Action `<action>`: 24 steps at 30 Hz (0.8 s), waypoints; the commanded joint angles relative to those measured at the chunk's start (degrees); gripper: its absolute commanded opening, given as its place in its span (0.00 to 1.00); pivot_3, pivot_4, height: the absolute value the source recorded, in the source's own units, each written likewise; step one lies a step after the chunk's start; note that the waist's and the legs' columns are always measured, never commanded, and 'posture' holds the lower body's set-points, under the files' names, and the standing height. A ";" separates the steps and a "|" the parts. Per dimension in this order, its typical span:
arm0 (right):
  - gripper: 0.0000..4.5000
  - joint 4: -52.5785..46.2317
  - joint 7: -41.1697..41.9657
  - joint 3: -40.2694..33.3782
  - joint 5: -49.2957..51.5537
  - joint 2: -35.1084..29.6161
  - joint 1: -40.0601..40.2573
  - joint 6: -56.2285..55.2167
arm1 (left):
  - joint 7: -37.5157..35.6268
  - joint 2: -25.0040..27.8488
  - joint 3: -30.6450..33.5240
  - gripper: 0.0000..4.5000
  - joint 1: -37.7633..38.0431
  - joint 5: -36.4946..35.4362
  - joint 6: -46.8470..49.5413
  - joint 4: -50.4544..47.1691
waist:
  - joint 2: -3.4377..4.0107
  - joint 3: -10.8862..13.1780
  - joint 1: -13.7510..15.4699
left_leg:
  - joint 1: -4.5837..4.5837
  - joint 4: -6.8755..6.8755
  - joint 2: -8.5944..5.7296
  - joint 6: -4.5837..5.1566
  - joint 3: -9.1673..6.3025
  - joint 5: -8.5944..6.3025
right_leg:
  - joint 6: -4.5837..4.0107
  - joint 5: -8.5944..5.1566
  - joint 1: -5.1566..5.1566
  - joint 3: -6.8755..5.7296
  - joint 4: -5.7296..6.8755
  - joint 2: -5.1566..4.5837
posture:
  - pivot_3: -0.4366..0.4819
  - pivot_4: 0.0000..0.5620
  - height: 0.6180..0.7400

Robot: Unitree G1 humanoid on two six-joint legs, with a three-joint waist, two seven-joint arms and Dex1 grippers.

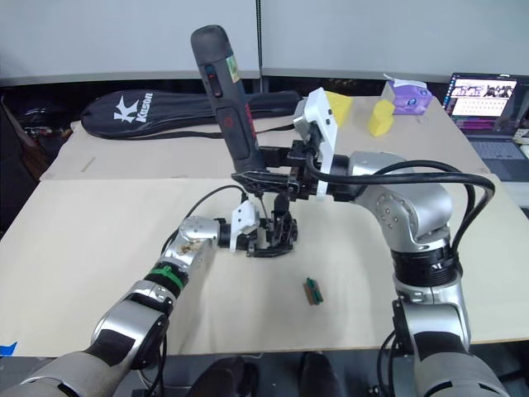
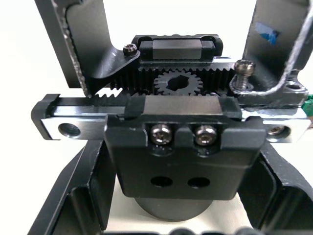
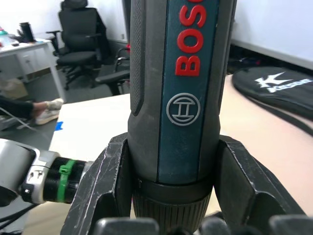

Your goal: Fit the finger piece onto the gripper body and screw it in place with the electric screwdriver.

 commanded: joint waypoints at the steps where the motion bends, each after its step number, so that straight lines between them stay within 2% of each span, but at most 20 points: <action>1: 0.43 -2.24 -0.50 -2.75 0.89 -0.11 -1.19 -2.67 | -0.15 0.64 0.79 0.63 -0.56 0.25 -0.92 0.32 | 0.00 0.00 -0.02 | 0.00 0.00 0.00 0.00 0.00 0.00 | 0.00 0.00 0.00 0.00 0.00 0.00 | 0.48 0.27 0.86; 24: 0.43 -2.25 -1.31 -1.11 -1.21 1.44 2.13 -5.91 | -0.42 0.97 1.34 0.63 -0.60 0.14 -0.89 0.17 | 0.00 0.00 -0.21 | 0.00 0.00 0.00 0.00 0.00 0.00 | 0.00 0.00 0.00 -0.01 0.01 0.00 | 0.48 0.27 0.86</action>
